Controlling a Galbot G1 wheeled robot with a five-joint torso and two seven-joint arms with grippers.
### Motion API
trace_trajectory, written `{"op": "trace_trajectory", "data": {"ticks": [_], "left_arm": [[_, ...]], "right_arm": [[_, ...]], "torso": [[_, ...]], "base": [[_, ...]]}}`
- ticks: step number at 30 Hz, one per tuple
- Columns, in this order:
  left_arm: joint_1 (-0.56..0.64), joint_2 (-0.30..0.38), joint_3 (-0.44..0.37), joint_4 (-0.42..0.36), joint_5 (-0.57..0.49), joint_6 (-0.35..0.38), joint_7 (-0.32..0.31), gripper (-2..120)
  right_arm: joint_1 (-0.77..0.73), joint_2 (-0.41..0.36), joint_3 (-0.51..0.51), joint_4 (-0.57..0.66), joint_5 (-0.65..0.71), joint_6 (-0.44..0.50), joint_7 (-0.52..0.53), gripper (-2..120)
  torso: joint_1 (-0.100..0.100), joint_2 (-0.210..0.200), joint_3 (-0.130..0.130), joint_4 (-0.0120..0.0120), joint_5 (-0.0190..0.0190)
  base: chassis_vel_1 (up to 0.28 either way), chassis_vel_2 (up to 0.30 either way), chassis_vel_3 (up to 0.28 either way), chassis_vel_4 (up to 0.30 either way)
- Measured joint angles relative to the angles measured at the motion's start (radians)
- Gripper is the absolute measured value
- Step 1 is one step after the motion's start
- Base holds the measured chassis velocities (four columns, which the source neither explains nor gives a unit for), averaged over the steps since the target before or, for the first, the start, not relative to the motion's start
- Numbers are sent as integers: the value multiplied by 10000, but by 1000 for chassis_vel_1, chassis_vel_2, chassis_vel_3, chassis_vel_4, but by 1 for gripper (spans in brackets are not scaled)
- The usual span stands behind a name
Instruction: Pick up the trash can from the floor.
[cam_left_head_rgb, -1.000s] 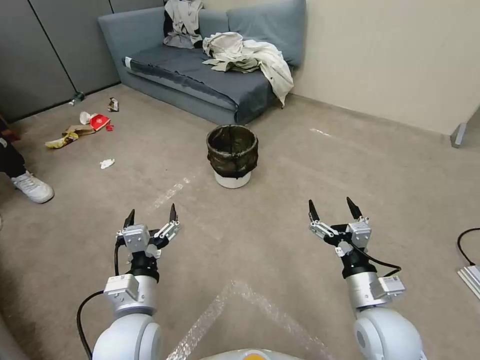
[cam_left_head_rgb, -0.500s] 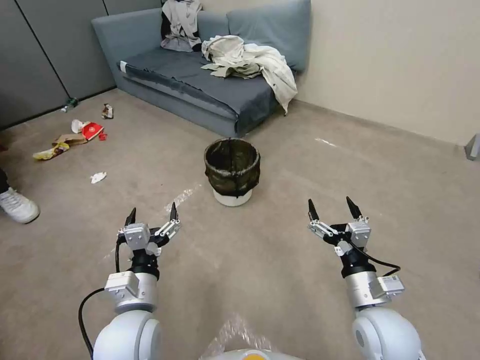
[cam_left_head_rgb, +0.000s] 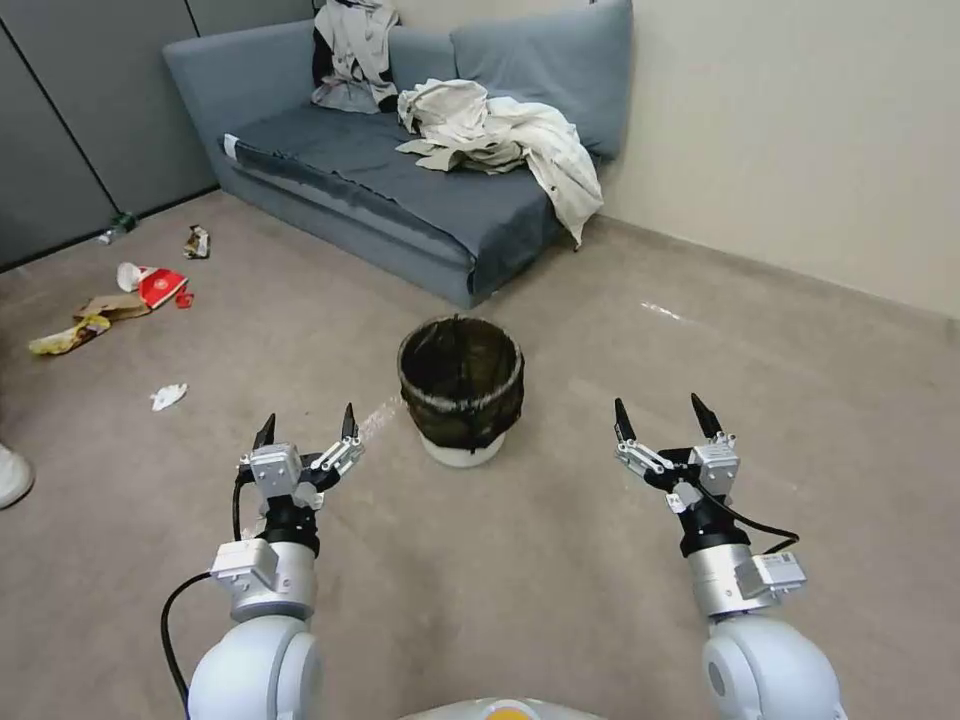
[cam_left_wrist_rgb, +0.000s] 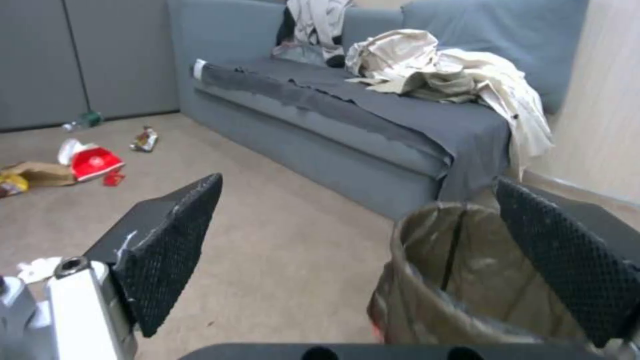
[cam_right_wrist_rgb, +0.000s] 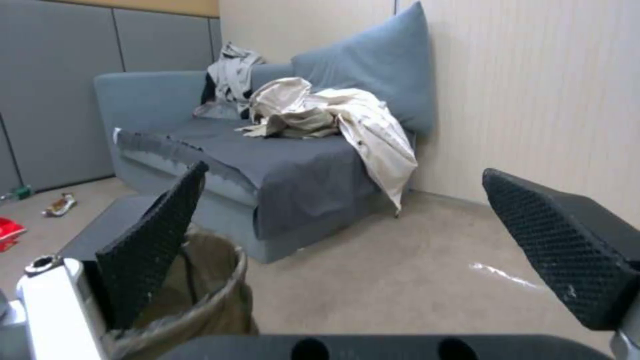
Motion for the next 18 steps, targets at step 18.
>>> {"op": "trace_trajectory", "data": {"ticks": [18], "left_arm": [[-1023,602,386,162,-2175,1741,-489,100]], "right_arm": [[49,-25,-41,-114,80,358,-194,100]], "torso": [[0,0,-1,-2,-2]], "base": [[-112,118,115,-115]]}}
